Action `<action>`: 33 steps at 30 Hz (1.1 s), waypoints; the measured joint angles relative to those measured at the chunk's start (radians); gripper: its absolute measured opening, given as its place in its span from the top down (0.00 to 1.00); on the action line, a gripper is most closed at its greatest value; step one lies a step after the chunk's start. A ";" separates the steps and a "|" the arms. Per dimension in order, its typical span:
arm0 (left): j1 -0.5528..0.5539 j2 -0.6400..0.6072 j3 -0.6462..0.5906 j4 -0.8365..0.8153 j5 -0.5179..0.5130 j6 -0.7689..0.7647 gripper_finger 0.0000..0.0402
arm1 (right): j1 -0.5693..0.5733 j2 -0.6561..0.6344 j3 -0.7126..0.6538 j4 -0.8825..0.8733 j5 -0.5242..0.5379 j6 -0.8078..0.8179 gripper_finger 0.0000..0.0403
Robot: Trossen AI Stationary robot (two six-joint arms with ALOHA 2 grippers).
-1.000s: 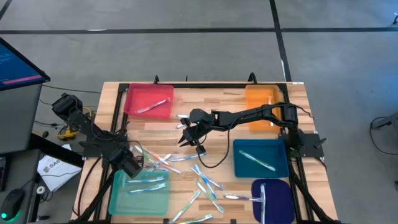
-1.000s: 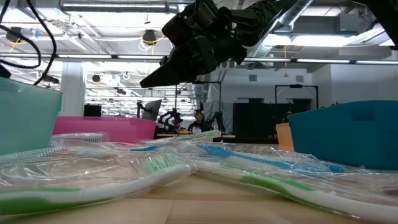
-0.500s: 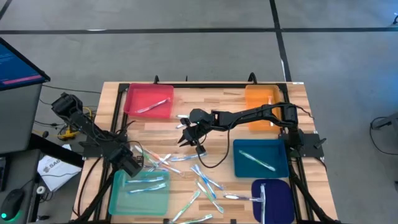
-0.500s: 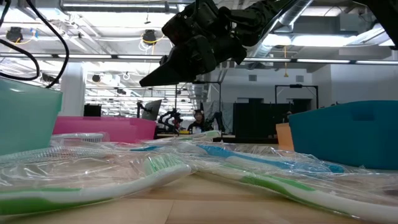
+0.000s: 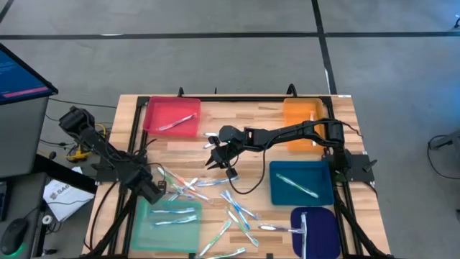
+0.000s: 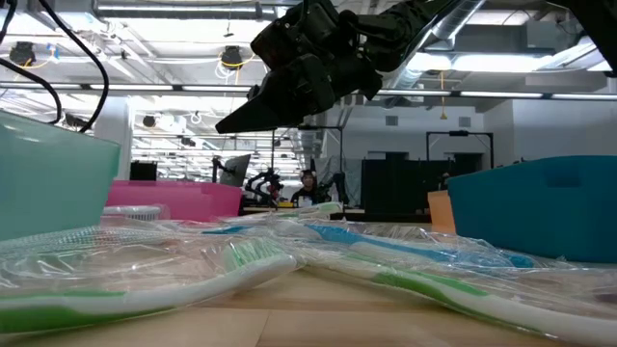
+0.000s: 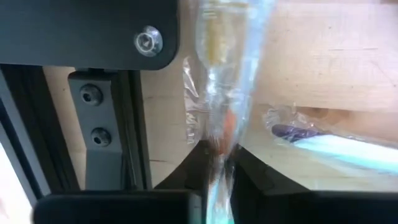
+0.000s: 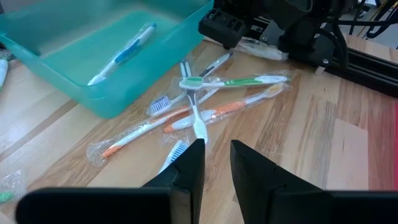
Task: Pick & Place Toothbrushes
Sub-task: Put the orange toothbrush into the orange bin
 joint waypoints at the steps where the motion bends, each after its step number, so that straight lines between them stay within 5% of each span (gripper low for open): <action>1: 0.000 -0.003 0.001 -0.002 -0.002 0.003 0.96 | 0.000 0.000 0.000 0.000 0.000 0.000 0.82; 15: 0.000 -0.006 0.002 -0.013 -0.031 0.052 0.97 | 0.000 0.000 0.000 0.007 0.000 0.000 0.82; 24: 0.000 -0.004 -0.001 -0.013 -0.051 0.059 0.80 | 0.000 0.000 0.000 0.010 0.000 0.000 0.82; 33: 0.000 -0.004 -0.001 -0.015 -0.048 0.057 0.79 | 0.000 0.000 0.000 0.009 0.000 0.000 0.82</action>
